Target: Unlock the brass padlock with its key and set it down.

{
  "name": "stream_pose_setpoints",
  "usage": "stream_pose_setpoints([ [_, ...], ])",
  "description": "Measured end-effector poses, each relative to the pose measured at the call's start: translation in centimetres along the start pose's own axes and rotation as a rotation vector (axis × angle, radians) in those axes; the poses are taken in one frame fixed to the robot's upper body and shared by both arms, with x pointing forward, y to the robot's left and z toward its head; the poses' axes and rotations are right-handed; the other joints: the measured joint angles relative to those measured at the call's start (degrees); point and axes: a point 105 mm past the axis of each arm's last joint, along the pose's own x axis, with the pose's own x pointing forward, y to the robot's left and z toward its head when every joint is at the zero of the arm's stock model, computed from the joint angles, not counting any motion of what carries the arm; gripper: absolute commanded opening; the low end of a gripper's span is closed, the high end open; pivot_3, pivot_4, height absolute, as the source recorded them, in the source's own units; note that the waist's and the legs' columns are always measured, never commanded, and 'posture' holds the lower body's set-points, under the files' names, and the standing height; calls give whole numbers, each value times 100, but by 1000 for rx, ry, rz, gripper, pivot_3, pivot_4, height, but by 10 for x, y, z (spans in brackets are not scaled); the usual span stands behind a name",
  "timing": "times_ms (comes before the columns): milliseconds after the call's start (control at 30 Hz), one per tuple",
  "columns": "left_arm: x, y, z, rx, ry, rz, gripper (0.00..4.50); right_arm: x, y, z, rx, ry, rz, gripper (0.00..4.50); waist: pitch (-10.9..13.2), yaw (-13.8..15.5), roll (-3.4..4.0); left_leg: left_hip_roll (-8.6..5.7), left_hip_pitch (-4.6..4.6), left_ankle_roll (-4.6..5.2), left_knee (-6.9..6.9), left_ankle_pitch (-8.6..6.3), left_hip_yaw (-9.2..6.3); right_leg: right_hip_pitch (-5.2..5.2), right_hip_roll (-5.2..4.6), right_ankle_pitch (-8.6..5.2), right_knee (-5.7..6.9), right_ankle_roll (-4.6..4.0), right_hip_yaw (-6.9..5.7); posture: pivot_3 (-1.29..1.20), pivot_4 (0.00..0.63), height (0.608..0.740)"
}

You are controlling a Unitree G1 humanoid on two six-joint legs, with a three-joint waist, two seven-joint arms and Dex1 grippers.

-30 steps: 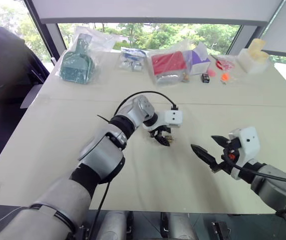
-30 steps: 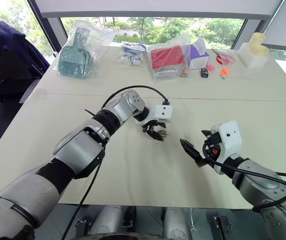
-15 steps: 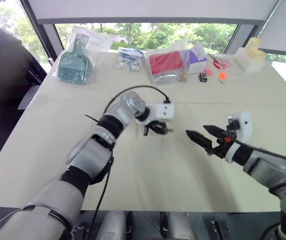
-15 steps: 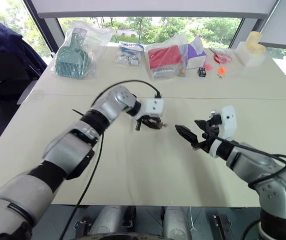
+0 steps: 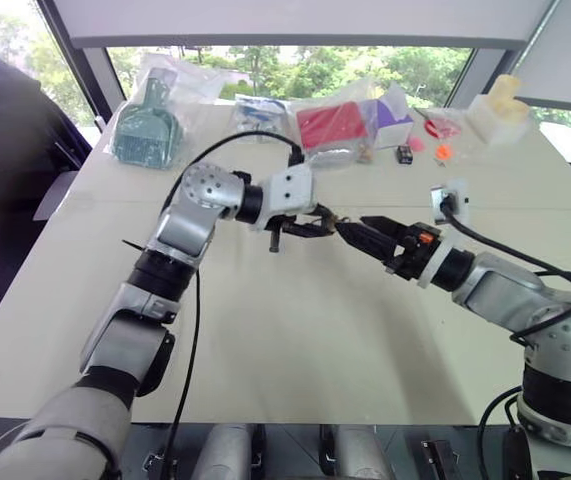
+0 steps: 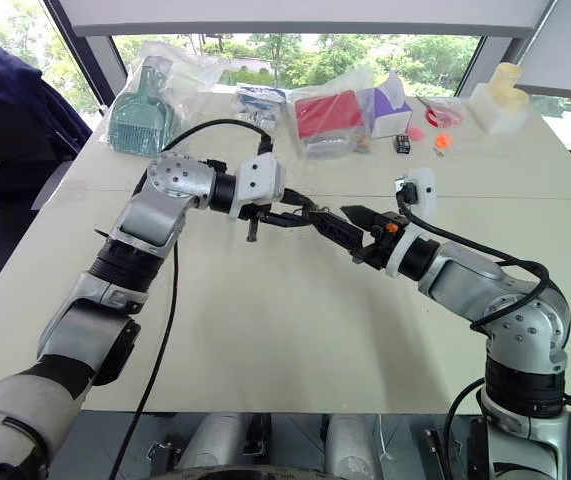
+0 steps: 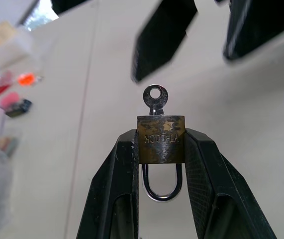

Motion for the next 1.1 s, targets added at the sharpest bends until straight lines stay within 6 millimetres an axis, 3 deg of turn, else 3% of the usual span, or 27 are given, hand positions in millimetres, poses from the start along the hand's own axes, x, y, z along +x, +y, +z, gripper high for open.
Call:
stream_pose_setpoints([
  [133, 2, -3, 1, -25, -18, 11, 679, 1, 0, -1, 10, 9, 4, 4500, 0, -7, 0, 4, 4, -2, -2, 2, 1, 0, 8, 1, 5, 2, 0, 0, 150, 740],
  [233, 2, -4, 0, -28, -21, 13, 679, 1, -1, -2, 37, 5, 1, 3707, 0, 0, 0, 4, 6, -4, -2, 3, 1, 0, 10, 1, 8, 2, -1, 0, 150, 740],
  [333, 3, -4, 1, -27, -25, 15, 679, 2, 1, 0, 58, -12, 7, 2241, 0, -1, 0, 4, 5, -4, -2, 3, 2, 0, 10, 1, 6, 2, 0, 0, 150, 740],
  [600, 3, -4, 2, -29, -38, 11, 679, 4, 3, 5, 100, -64, 9, 2241, 0, -2, 0, 4, 5, -4, -2, 3, 2, 0, 10, 1, 6, 3, 0, 0, 150, 740],
  [667, 2, -4, 3, -29, -41, 10, 679, 4, 1, 6, 111, -73, 1, 1689, 0, 0, 0, 4, 5, -4, -2, 3, 2, 0, 10, 1, 6, 3, 0, 0, 150, 740],
  [800, 1, -4, 4, -22, -43, 11, 679, 5, -1, 6, 134, -88, -8, 58, 0, -5, 0, 4, 5, -4, -2, 3, 2, 0, 11, 1, 7, 3, 0, 0, 150, 740],
  [1100, 0, -4, 5, 5, -42, 8, 679, 9, -1, 4, 167, -99, -1, 58, 0, -5, 0, 4, 6, -4, -2, 3, 2, 0, 11, 1, 7, 3, 0, 0, 150, 740],
])
